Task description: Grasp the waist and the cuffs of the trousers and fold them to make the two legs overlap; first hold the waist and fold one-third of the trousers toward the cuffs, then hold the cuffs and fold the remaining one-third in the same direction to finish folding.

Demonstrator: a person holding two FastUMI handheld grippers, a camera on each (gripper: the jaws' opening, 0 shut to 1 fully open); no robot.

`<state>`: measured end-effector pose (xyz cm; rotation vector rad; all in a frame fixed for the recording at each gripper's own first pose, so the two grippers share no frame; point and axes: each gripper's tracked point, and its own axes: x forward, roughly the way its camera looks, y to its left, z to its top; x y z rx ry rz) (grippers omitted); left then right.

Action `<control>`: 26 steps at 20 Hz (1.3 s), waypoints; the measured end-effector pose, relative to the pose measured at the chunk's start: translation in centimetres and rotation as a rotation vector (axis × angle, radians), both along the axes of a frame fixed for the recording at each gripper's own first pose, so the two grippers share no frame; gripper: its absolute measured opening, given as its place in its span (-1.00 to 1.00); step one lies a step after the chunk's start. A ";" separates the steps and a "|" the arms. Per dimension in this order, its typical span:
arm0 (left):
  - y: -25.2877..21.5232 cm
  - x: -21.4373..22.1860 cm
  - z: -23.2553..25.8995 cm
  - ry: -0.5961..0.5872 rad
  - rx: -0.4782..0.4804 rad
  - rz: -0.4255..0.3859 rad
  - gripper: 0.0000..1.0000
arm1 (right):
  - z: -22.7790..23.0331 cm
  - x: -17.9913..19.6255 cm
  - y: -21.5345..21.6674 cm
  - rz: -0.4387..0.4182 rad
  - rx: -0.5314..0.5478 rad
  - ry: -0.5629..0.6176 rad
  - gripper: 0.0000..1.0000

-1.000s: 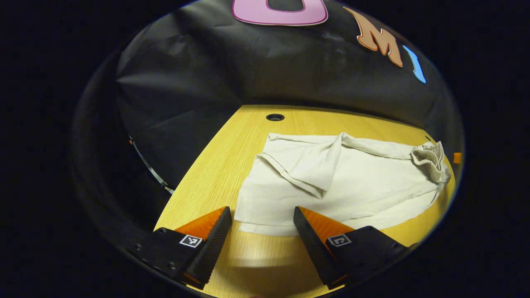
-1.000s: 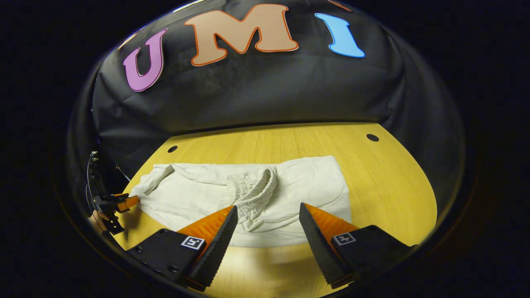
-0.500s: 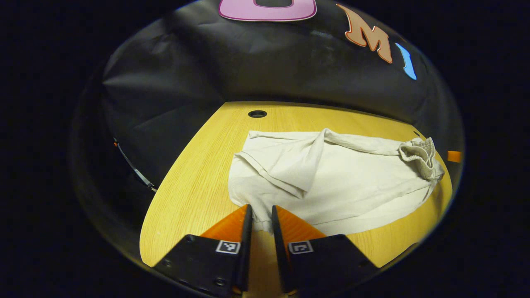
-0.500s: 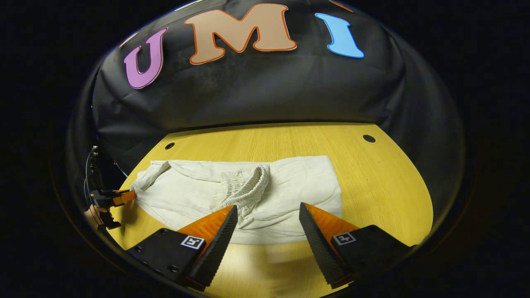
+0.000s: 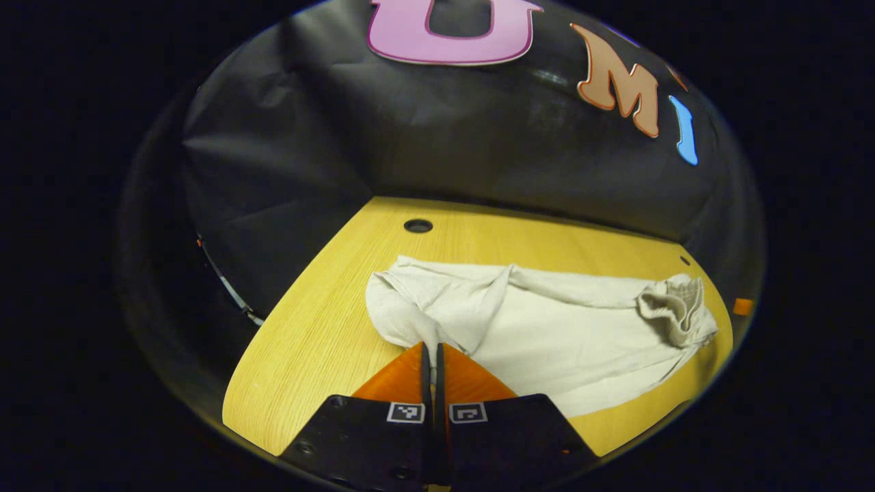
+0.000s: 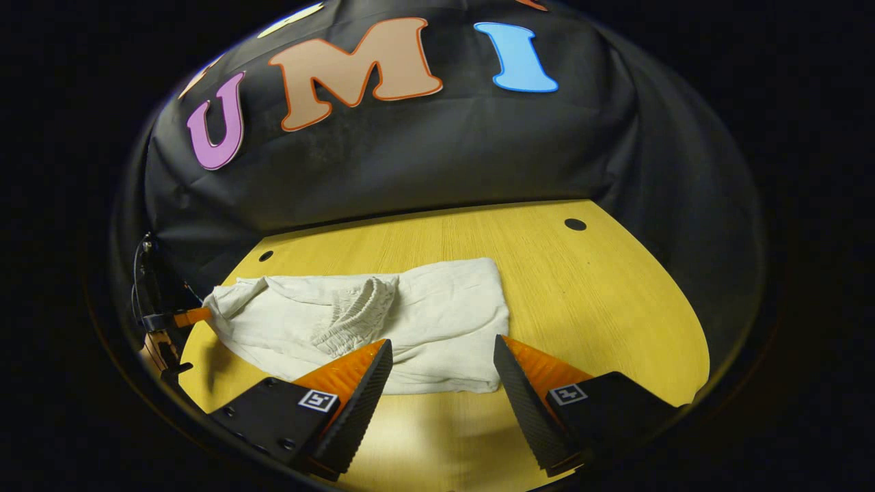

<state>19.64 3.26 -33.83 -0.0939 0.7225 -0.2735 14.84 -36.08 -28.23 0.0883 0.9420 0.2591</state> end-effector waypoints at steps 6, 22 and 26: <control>-5.7 0.7 6.0 -0.082 -0.029 -0.068 -1.00 | 0.1 0.4 -2.0 -0.019 0.055 0.004 0.82; -26.7 -1.3 16.8 -0.225 -0.150 -0.335 -1.00 | 0.4 -0.2 -11.5 -0.097 0.081 0.000 0.92; -32.4 -2.8 18.5 -0.247 -0.169 -0.422 -1.00 | 0.6 -0.4 -13.6 -0.106 0.079 -0.003 0.92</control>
